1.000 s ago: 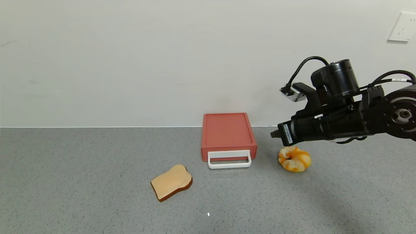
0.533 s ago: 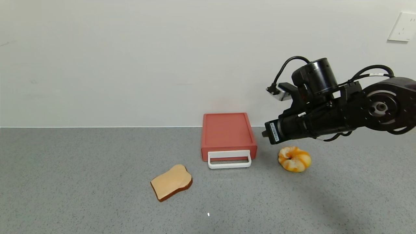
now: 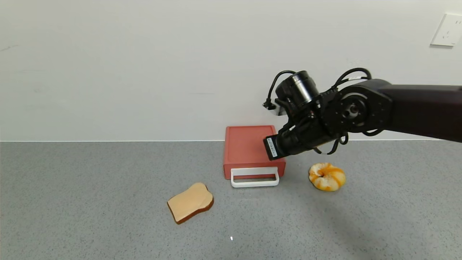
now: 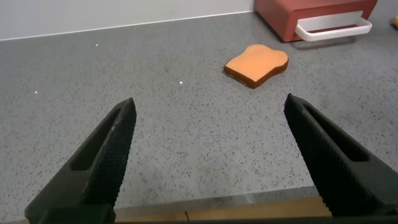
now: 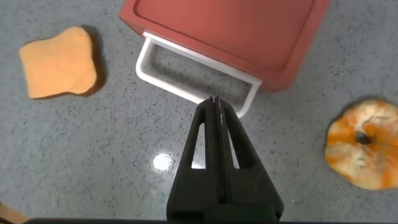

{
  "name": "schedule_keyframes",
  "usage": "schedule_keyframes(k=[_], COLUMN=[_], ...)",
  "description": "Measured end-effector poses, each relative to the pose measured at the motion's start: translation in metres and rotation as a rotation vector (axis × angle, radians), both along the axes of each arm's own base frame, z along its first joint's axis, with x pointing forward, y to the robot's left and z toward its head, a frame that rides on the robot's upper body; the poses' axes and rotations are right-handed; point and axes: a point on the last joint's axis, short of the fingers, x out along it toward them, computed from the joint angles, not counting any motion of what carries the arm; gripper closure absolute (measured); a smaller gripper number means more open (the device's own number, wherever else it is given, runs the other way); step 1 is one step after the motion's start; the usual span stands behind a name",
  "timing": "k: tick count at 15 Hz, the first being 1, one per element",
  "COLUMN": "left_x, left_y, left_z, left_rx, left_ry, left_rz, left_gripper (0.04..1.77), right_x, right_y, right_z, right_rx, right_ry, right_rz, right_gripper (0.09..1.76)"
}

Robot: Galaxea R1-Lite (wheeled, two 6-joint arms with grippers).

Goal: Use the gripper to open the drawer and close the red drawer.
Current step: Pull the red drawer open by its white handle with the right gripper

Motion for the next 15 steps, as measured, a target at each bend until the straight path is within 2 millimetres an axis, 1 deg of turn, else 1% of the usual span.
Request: schedule_keyframes(k=[2, 6, 15], left_x=[0.000, 0.000, 0.000], left_y=[0.000, 0.000, 0.000], left_z=[0.000, 0.000, 0.000], left_rx=[0.000, 0.000, 0.000], left_ry=[0.001, 0.001, 0.001], left_rz=[0.000, 0.000, 0.000], left_gripper=[0.09, 0.09, 0.09], right_x=[0.006, 0.014, 0.026], right_y=[0.013, 0.031, 0.049], right_z=[-0.019, -0.046, -0.083], right_rx=[-0.031, -0.043, -0.032], right_ry=[0.022, 0.036, 0.043], right_rz=[-0.008, -0.048, -0.072], right_gripper=[1.73, 1.73, 1.73])
